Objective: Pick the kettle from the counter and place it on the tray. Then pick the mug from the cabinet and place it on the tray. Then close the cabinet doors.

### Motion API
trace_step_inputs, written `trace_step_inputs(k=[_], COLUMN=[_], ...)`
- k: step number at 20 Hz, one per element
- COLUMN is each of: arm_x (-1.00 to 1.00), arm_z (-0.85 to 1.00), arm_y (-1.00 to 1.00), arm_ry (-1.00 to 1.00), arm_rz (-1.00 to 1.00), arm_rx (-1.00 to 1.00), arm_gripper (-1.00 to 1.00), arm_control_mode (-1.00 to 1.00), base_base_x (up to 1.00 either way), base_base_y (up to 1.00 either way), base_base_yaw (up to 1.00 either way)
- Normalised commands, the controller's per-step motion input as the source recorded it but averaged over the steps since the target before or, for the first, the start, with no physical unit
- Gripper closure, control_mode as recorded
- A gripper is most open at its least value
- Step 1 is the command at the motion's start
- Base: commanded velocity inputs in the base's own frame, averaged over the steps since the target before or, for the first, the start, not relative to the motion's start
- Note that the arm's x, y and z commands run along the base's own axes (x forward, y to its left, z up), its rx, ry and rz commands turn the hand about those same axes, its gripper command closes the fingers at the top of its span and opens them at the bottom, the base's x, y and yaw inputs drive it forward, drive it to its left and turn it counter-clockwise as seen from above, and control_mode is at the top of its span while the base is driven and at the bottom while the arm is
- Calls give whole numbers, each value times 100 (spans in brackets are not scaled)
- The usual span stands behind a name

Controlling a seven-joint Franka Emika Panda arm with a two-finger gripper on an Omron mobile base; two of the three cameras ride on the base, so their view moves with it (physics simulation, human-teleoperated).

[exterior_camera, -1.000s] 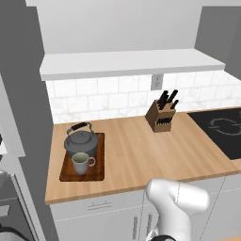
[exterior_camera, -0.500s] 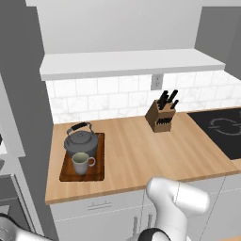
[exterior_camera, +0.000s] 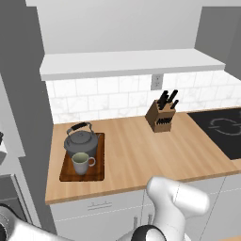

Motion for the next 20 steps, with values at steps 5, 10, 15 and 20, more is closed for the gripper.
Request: trace_step_inputs(k=[5,10,15,20], arm_x=[39,25,8,-4], arm_z=[-18,-8,0,1], arm_y=[0,-9,-27,-40], arm_ry=[6,5,1,-3], arm_rz=[0,0,0,0], arm_rx=[0,0,0,0], arm_gripper=[100,100,100,100], arm_control_mode=[-100,-100,-100,-100], base_base_x=[0,0,0,0], base_base_y=[0,0,0,0], base_base_yaw=[0,0,0,0])
